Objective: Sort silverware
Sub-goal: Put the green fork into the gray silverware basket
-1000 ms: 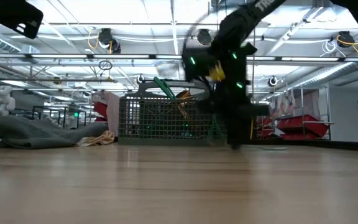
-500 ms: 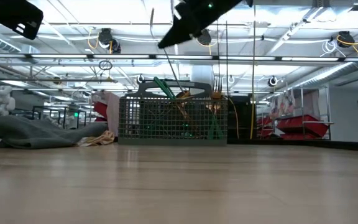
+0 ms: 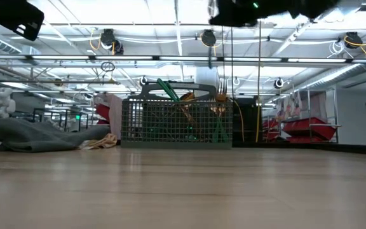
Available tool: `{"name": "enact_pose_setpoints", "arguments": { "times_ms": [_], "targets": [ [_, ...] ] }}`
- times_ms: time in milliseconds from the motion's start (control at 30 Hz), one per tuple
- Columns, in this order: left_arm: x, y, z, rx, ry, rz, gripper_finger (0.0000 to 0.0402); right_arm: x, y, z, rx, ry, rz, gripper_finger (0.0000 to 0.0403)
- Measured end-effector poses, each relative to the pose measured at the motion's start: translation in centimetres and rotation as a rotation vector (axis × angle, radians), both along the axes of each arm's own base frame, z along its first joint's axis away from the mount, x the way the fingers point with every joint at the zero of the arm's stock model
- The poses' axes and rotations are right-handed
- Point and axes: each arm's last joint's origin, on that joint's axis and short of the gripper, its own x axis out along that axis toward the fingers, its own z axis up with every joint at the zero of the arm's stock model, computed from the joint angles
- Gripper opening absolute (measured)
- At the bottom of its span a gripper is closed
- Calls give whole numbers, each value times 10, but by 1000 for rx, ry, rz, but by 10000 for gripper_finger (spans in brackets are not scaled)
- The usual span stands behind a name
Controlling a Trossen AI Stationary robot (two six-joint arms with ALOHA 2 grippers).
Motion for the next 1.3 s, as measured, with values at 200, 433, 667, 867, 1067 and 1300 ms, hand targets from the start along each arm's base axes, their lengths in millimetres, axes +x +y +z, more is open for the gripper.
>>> {"name": "enact_pose_setpoints", "arguments": {
  "times_ms": [200, 433, 667, 867, 1067, 1300],
  "targets": [
    [0, 0, 0, 4, -3, 12, 42, -36, -18, -31, 20, -118, -75, 0],
    [1, 2, 1, 9, -27, 62, 42, -36, -38, -53, 113, -80, -62, 0],
    [1, 2, 1, -9, -25, 74, 42, -37, -49, -89, 212, -35, -57, 0],
    [1, 2, 1, -8, -24, 74, 42, -44, -59, -118, 298, -15, -108, 0],
    [1, 2, 1, -8, -24, 73, 42, -42, -71, -140, 409, 3, -66, 1],
    [1, 2, 1, -10, -24, 74, 42, -43, -80, -150, 485, -35, -98, 35]
  ]
}}
